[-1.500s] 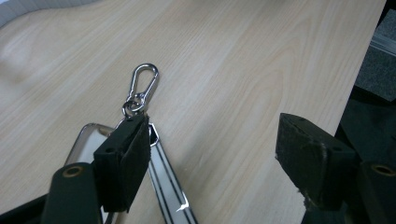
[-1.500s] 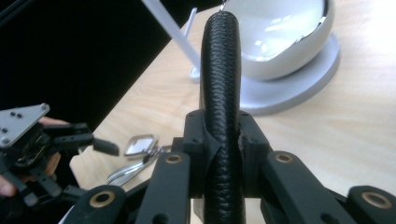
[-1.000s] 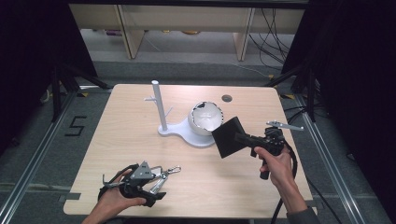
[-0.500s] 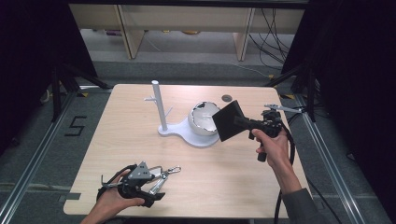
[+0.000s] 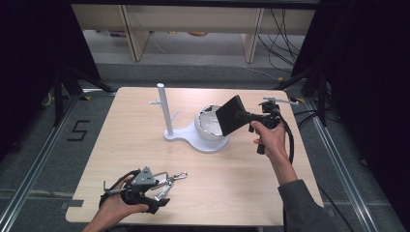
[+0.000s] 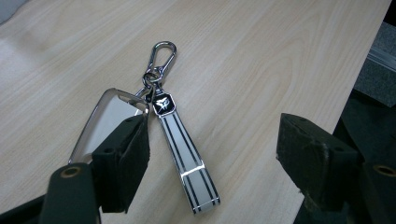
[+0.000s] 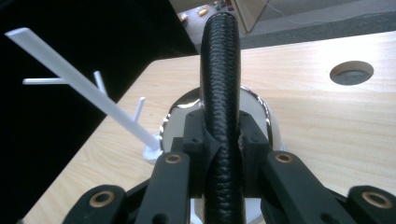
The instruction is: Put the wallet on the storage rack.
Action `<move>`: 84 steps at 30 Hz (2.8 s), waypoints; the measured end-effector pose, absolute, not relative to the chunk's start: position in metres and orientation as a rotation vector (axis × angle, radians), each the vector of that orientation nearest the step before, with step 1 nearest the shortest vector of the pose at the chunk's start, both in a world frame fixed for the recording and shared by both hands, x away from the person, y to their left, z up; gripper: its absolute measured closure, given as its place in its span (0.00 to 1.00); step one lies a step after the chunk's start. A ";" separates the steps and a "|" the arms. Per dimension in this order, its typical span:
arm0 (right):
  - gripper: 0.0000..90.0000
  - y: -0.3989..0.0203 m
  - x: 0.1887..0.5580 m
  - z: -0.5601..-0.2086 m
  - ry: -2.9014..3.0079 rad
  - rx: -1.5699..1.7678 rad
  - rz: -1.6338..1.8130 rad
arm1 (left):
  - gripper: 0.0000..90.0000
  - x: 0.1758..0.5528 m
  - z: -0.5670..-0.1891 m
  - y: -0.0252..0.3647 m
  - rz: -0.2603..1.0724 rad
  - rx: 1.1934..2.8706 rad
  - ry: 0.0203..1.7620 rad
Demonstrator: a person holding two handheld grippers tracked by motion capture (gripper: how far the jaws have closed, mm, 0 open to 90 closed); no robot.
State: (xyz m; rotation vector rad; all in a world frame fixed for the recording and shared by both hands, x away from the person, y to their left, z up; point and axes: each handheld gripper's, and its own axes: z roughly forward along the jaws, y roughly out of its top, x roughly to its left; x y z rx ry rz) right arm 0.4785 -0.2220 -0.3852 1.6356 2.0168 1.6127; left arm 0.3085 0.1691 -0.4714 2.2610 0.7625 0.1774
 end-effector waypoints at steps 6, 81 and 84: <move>0.86 -0.213 0.496 -0.393 2.012 1.613 1.578 | 0.28 0.309 -0.472 0.170 0.185 2.270 0.750; 0.34 -0.234 0.414 -0.429 2.116 1.480 1.334 | 0.28 0.310 -0.478 0.172 0.227 2.291 0.758; 0.33 -0.234 0.410 -0.438 2.158 1.423 1.299 | 0.28 0.311 -0.479 0.171 0.227 2.295 0.758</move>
